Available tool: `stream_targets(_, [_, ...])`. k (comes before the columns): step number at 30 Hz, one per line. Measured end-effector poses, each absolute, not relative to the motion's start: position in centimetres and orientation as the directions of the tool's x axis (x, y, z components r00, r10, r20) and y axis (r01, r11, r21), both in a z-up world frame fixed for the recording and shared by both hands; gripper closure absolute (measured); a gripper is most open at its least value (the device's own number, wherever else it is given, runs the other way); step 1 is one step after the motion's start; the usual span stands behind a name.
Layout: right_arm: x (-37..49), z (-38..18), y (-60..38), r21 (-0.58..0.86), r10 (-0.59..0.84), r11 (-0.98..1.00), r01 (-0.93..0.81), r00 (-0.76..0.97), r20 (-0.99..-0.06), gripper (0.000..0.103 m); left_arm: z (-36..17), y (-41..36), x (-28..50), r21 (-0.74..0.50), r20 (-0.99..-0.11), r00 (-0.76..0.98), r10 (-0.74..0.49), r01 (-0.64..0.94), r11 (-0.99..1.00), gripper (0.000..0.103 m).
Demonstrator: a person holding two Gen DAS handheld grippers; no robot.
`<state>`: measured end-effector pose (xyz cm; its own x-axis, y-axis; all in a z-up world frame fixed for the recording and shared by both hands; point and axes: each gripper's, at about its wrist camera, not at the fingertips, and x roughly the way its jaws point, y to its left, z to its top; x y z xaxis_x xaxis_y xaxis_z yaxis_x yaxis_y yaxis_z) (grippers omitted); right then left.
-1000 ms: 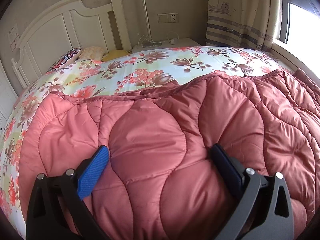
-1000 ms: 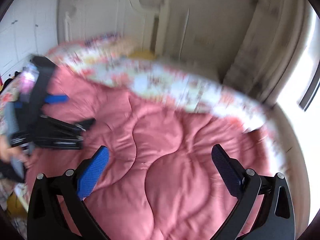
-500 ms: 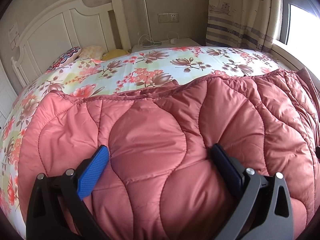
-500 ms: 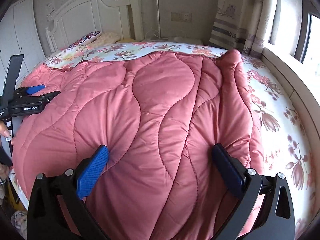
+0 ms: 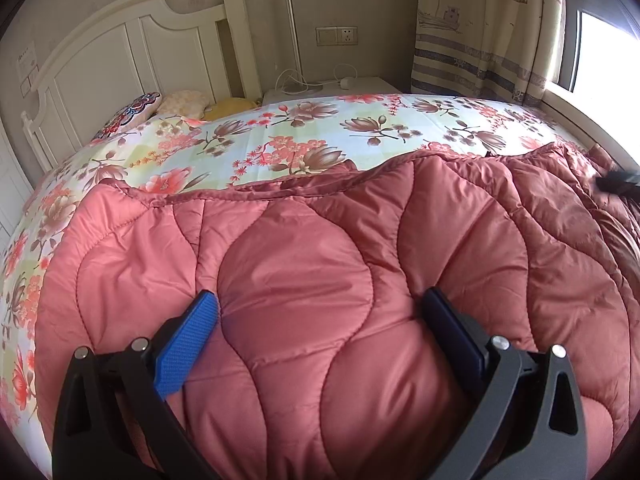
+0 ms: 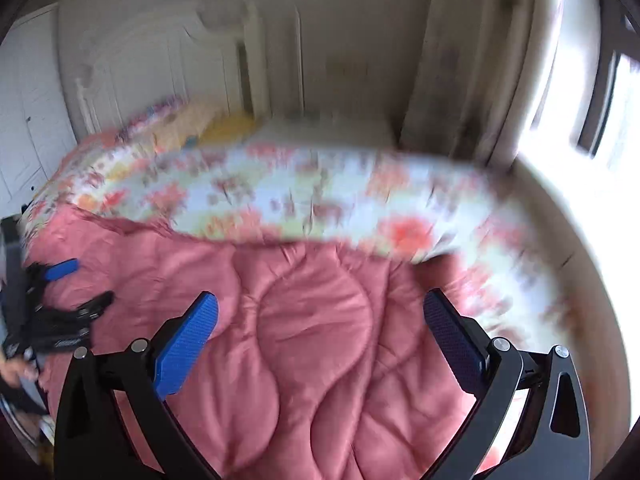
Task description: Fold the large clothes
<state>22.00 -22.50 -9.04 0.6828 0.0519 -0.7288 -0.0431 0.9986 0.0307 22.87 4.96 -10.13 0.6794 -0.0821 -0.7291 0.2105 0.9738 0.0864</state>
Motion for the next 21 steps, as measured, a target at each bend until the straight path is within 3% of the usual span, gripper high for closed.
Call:
stream_targets(3, [24.7,-13.6,-24.2,0.048,0.02,0.998,0.033,0.589,-0.808,0.004,-10.1,5.0,22.9,0.089,-0.732,0.677,-0.08,0.211,0.974,0.002])
stream_targets(5, [24.9,-14.2,-25.3,0.133,0.08,0.99,0.047,0.591,-0.803,0.004,-9.8,4.8,23.1,0.101,-0.749,0.659,-0.068,0.214,0.972,0.002])
stream_targets(7, [24.7,-14.2,-25.1,0.116,0.069,0.992,0.043,0.588,-0.806,0.004,-8.5,4.3,23.5,0.149,-0.769,0.639,-0.03,0.224,0.963,0.002])
stream_targets(12, [24.7,-14.1,-24.5,0.061,0.026,0.997,0.041,0.587,-0.809,0.004,-3.8,5.5,24.6,0.274,-0.627,0.778,0.035,0.179,0.945,0.002])
stream_targets(16, [24.8,-14.3,-24.7,0.065,0.028,0.997,0.041,0.587,-0.809,0.004,-7.6,10.4,29.4,0.16,-0.776,0.629,0.055,0.111,0.981,0.002])
stream_targets(19, [24.7,-14.3,-24.6,0.066,0.029,0.997,0.041,0.588,-0.808,0.004,-9.9,13.4,30.6,-0.029,-0.817,0.572,-0.072,0.083,0.996,0.002])
stream_targets(21, [24.6,-14.3,-24.5,0.068,0.031,0.997,0.04,0.59,-0.807,0.004,-10.1,14.3,30.8,-0.085,-0.818,0.566,-0.107,0.065,0.994,0.002])
